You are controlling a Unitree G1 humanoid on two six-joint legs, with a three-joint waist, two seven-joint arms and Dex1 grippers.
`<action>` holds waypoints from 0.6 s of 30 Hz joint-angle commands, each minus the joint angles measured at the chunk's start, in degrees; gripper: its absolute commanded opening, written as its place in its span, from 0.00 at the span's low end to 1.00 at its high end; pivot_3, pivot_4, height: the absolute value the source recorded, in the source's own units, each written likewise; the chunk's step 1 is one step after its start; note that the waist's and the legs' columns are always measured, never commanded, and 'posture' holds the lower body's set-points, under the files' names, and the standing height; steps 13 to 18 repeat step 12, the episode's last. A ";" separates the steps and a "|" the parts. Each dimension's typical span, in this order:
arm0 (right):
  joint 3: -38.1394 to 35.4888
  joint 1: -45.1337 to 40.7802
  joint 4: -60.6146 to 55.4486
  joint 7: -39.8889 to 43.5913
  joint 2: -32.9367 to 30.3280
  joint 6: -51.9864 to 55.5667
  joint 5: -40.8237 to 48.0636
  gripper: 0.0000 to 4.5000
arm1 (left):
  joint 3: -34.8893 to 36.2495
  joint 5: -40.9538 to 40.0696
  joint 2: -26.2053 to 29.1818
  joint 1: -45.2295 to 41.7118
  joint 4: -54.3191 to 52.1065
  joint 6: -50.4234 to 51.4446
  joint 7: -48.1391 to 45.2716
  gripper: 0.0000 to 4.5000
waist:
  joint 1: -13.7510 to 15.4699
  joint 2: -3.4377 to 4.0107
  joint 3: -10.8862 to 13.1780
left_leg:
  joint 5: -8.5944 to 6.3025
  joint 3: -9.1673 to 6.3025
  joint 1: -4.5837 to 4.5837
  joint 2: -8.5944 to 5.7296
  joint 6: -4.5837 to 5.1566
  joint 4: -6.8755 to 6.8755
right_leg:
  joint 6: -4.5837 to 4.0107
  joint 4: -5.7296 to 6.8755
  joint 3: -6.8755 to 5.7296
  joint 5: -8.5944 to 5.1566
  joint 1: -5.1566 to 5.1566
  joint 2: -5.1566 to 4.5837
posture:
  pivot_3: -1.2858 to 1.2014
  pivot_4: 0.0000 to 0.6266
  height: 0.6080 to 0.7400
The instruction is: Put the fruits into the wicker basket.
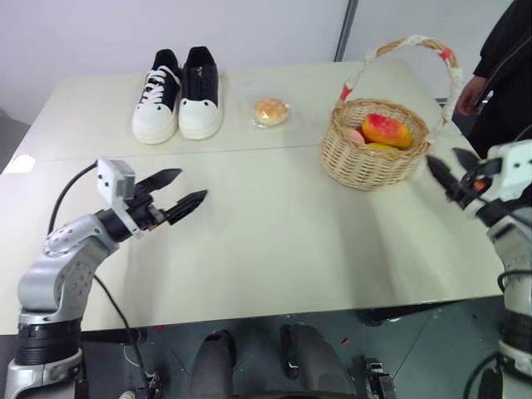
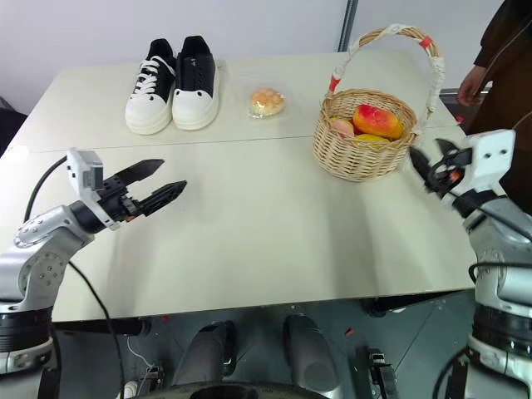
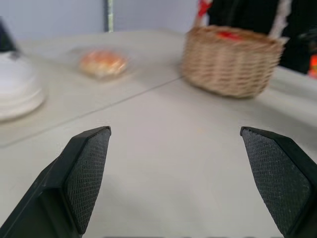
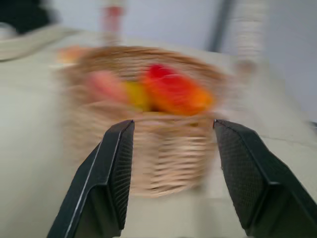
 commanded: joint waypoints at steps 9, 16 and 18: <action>18.80 -3.69 0.84 9.08 4.35 -5.43 -2.24 0.58 | 7.74 5.36 -0.86 13.42 -3.20 -4.29 6.42 1.00 | 0.94 -0.04 0.00 | -0.01 0.11 0.38 -0.04 -0.01 -0.07 | -0.25 -0.15 0.04 -0.15 0.38 -0.15 | 0.52 0.24 1.00; 19.83 -5.92 3.62 9.82 5.12 -6.48 -2.93 0.58 | 8.79 4.81 -1.77 15.62 -5.01 -4.88 7.00 1.00 | 1.03 -0.08 -0.01 | -0.01 0.23 0.31 -0.06 -0.01 -0.04 | -0.25 -0.26 0.06 -0.13 0.37 -0.25 | 0.52 0.24 1.00; 19.83 -5.92 3.62 9.82 5.12 -6.48 -2.93 0.58 | 8.79 4.81 -1.77 15.62 -5.01 -4.88 7.00 1.00 | 1.03 -0.08 -0.01 | -0.01 0.23 0.31 -0.06 -0.01 -0.04 | -0.25 -0.26 0.06 -0.13 0.37 -0.25 | 0.52 0.24 1.00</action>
